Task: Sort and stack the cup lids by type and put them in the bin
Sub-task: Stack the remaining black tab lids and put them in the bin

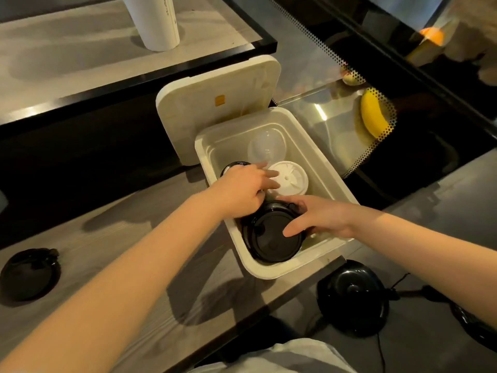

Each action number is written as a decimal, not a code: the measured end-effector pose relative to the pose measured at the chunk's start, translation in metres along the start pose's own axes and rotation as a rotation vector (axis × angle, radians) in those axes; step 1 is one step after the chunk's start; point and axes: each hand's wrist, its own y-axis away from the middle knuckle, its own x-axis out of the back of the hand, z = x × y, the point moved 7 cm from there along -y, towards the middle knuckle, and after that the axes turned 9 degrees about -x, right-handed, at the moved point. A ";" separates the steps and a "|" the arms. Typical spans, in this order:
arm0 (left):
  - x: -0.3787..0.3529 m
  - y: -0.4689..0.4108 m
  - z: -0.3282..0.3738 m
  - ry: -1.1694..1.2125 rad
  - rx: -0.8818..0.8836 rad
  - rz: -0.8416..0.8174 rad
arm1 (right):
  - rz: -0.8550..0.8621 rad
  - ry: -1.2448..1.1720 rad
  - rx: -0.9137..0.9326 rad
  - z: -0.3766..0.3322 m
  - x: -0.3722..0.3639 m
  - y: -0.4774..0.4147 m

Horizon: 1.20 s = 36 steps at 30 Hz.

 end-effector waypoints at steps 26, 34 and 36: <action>-0.024 -0.020 -0.030 -0.085 -0.161 -0.196 | -0.162 0.149 -0.474 0.045 0.001 -0.066; -0.025 -0.019 -0.028 -0.125 -0.174 -0.196 | 0.057 0.838 -0.273 0.019 0.004 -0.053; -0.025 -0.019 -0.028 -0.126 -0.177 -0.193 | 0.157 1.038 -0.129 0.001 0.001 -0.040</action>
